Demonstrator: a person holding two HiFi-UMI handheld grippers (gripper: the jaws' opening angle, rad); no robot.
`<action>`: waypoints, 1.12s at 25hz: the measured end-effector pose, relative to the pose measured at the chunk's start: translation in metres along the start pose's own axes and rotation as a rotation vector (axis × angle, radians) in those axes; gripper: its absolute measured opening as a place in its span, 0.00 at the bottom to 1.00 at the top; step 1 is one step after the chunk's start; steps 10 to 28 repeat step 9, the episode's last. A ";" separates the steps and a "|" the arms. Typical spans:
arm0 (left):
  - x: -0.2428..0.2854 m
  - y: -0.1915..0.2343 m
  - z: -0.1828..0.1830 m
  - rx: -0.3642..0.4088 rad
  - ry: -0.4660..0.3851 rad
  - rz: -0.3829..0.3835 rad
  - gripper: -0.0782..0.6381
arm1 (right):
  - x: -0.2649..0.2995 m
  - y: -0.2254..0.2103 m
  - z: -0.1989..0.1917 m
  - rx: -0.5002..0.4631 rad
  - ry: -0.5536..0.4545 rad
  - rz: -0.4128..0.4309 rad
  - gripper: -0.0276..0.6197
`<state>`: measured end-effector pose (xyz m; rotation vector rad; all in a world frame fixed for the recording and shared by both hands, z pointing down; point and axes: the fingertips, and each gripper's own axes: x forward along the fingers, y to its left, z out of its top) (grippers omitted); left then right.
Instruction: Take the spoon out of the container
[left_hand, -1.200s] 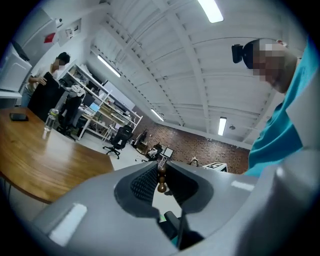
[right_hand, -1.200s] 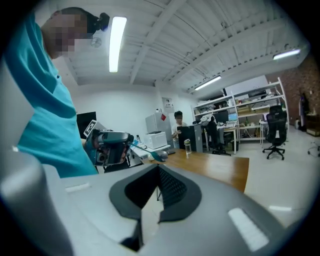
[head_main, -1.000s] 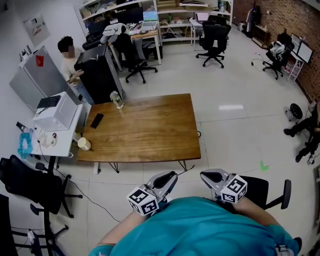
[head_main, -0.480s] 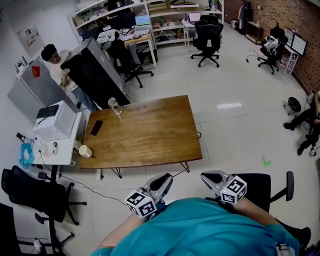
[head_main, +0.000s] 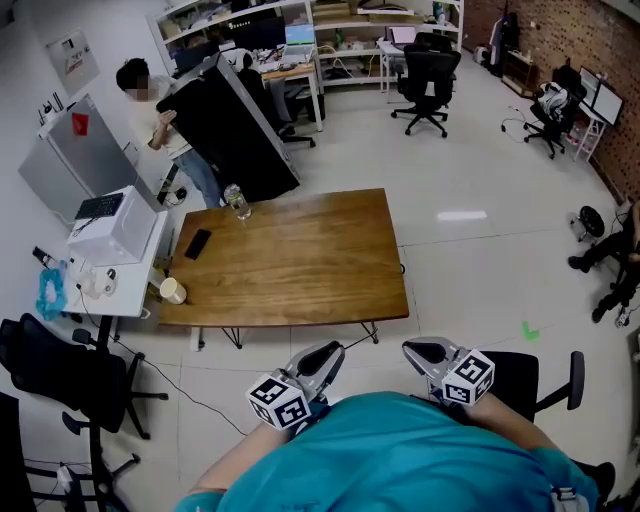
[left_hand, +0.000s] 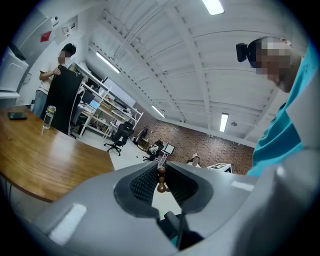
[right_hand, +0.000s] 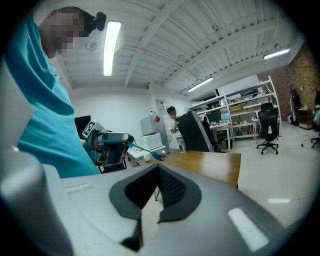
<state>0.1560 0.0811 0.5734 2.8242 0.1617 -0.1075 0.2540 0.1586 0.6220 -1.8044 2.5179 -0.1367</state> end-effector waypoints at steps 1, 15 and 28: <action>0.000 0.000 0.001 0.002 0.000 -0.002 0.17 | 0.000 0.000 0.001 0.000 -0.001 -0.001 0.04; -0.002 0.000 0.004 -0.025 -0.013 0.013 0.17 | -0.001 -0.001 0.003 -0.006 0.003 -0.001 0.04; -0.002 0.000 0.004 -0.025 -0.013 0.013 0.17 | -0.001 -0.001 0.003 -0.006 0.003 -0.001 0.04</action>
